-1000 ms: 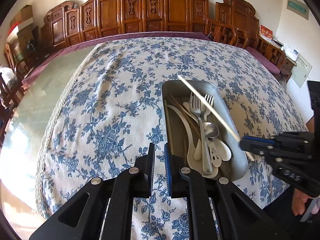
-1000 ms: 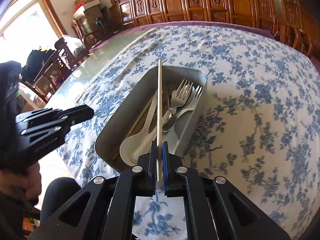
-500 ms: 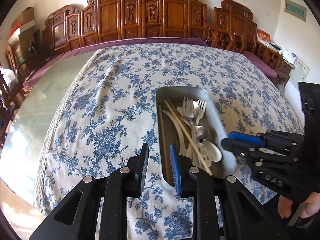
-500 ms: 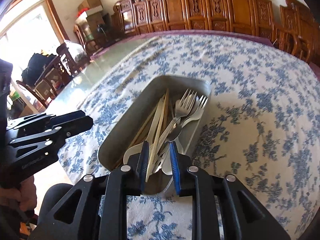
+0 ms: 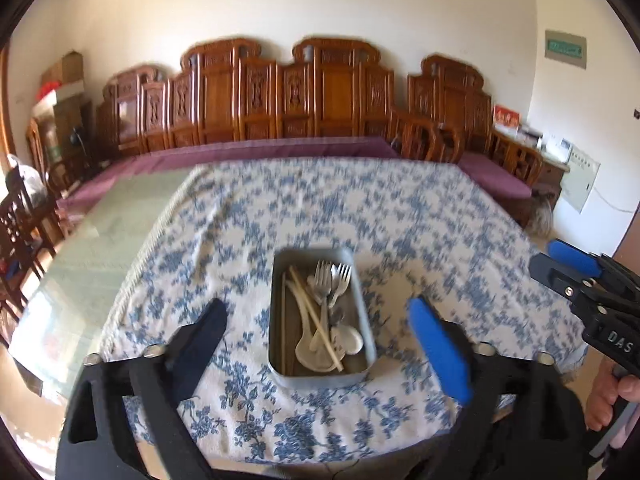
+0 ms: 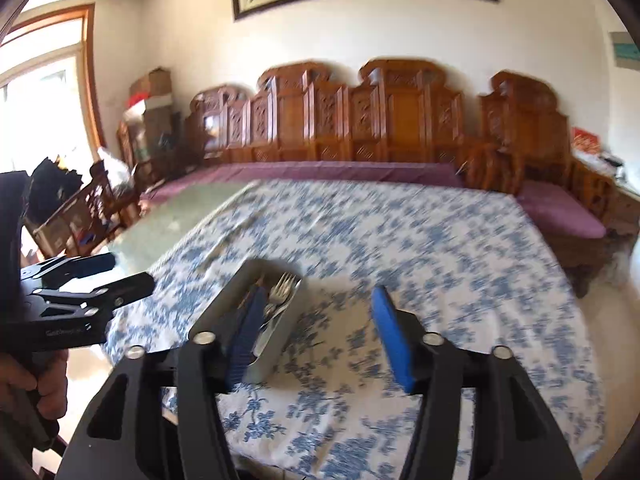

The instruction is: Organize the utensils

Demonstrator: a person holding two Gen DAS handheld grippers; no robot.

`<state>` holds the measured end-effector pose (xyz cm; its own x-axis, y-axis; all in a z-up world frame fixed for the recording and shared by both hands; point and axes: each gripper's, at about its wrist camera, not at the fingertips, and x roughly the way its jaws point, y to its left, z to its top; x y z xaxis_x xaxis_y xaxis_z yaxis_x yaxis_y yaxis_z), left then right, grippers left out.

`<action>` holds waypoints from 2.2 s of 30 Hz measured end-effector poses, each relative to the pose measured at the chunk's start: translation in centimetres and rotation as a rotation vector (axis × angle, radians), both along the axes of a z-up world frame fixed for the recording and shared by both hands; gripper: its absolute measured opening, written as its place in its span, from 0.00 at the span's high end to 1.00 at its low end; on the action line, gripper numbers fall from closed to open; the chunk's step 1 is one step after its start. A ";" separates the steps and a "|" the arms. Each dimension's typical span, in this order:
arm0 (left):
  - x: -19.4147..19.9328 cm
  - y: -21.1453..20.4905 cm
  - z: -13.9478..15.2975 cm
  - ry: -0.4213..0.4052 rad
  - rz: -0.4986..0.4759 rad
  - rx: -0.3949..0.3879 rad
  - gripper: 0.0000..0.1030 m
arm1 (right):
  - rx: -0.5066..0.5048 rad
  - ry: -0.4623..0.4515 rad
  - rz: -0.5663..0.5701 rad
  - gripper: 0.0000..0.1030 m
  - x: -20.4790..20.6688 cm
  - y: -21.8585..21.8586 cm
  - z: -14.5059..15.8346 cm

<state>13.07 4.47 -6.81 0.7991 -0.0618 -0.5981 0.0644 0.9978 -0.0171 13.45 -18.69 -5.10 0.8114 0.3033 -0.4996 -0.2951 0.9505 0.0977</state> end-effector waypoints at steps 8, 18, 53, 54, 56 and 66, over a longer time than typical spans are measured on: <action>-3.0 -2.1 3.8 -0.085 0.030 0.008 0.08 | -0.010 -0.119 -0.093 0.02 -4.6 -3.0 3.8; -5.0 -4.2 5.1 -0.116 0.036 0.055 0.08 | -0.008 -0.142 -0.132 0.02 -5.9 -3.9 4.5; -6.5 -5.0 5.6 -0.132 0.015 0.011 0.08 | 0.004 -0.149 -0.138 0.02 -6.4 -4.0 4.7; -6.5 -5.0 5.6 -0.132 0.016 0.012 0.08 | 0.006 -0.149 -0.137 0.02 -6.4 -4.0 4.8; -6.5 -5.0 5.6 -0.130 0.017 0.013 0.08 | 0.007 -0.151 -0.136 0.02 -6.4 -4.1 4.8; -6.6 -5.0 5.7 -0.132 0.019 0.012 0.08 | 0.008 -0.151 -0.135 0.02 -6.4 -4.1 4.8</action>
